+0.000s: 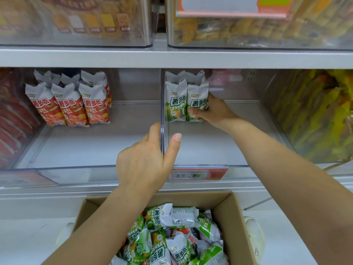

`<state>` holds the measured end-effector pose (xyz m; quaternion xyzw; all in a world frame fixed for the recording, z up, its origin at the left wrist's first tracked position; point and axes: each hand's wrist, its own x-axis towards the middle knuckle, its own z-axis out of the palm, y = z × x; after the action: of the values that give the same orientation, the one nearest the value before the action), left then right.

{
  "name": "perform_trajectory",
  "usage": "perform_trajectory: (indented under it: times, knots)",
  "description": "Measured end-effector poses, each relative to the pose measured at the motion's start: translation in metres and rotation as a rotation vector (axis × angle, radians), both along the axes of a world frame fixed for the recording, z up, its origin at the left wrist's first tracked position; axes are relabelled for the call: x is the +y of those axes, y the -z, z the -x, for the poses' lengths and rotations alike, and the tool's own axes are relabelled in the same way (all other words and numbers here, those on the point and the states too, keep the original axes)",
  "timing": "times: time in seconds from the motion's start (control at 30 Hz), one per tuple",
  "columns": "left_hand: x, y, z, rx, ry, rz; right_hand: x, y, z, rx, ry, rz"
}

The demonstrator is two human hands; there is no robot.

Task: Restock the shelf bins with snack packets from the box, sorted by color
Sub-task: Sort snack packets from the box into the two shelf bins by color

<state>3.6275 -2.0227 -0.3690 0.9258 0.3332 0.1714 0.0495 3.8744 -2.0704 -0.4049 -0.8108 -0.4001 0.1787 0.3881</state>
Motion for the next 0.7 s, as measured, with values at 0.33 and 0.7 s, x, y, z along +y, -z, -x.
perform_trajectory:
  times: [0.33,0.7]
  knots:
    - [0.002,0.002,0.0,-0.049,0.002,0.006,-0.005,-0.002,0.001,0.067,0.056,-0.022]
    - [0.002,0.002,-0.002,0.03,0.015,-0.03,-0.011,-0.037,0.002,-0.133,0.429,0.045]
